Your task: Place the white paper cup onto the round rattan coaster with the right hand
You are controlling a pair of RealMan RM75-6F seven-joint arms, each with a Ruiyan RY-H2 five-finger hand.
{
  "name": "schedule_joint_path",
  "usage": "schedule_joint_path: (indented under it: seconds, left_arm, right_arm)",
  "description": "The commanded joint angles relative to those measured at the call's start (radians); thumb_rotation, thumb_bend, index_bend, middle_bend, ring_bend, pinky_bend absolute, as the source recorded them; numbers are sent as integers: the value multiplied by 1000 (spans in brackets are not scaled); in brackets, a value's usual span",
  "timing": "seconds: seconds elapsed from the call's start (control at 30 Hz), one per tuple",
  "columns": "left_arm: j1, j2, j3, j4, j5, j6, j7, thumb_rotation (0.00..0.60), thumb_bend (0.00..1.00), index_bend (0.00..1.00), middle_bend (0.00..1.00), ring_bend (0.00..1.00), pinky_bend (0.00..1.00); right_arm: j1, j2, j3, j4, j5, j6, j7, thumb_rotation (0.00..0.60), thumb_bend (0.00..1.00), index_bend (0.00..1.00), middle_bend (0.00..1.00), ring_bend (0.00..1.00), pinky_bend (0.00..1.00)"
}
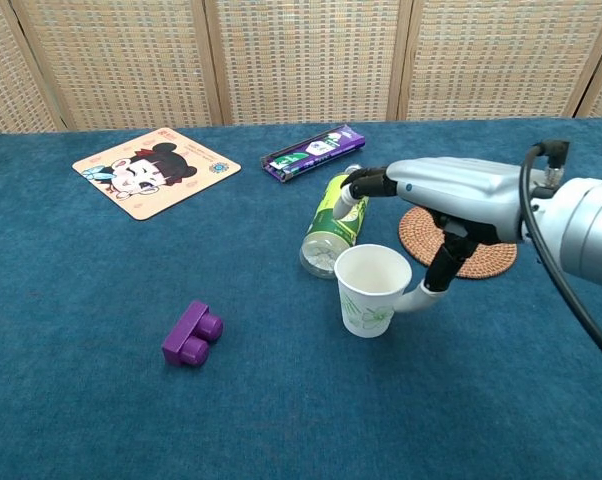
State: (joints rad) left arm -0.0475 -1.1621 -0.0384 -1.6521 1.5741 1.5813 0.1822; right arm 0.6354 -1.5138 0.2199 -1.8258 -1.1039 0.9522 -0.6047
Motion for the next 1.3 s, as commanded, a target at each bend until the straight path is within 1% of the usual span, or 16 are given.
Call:
schedule_joint_path:
  seconds: [0.03,0.27,0.67,0.8,0.93,1.13,1.3]
  left_arm:
    - [-1,-1,1,2,-1,-2,0,0,52,0,0,0,0]
    - [-3,-4,0,7,-6,-7,-1,0,52,0,0,0,0]
    - [-3,-7,3,7,-2,-6,6,0,52,0,0,0,0]
    - [-3,-7,1,10,-6,-5,3,0,52,0,0,0,0]
    - [-5,-9,1,13,-6,-10,4,0,51,0,0,0,0]
    - [-4,-10,0,13,-8,-7,2,0,52,0,0,0,0]
    - [-6,-10,1,14,-6,-9,3,0,52,0,0,0,0]
  right_arm:
    - [25,-14,-1,29,42,-12,-13,600,29,196,49,0,69]
    - [63,-19,-20,75,124,-24,-33,600,30,196,48,0,71]
    - [95,-23,-51,93,158,-12,-17,600,31,231,64,0,88]
    - [105,-29,-59,104,161,-8,-10,600,30,307,92,0,109]
    - [110,-37,-64,114,152,2,6,600,30,385,150,27,155]
    - [114,-46,-74,123,133,13,25,600,29,413,163,29,155]
    - [117,-34,-76,103,131,24,20,600,31,424,168,31,156]
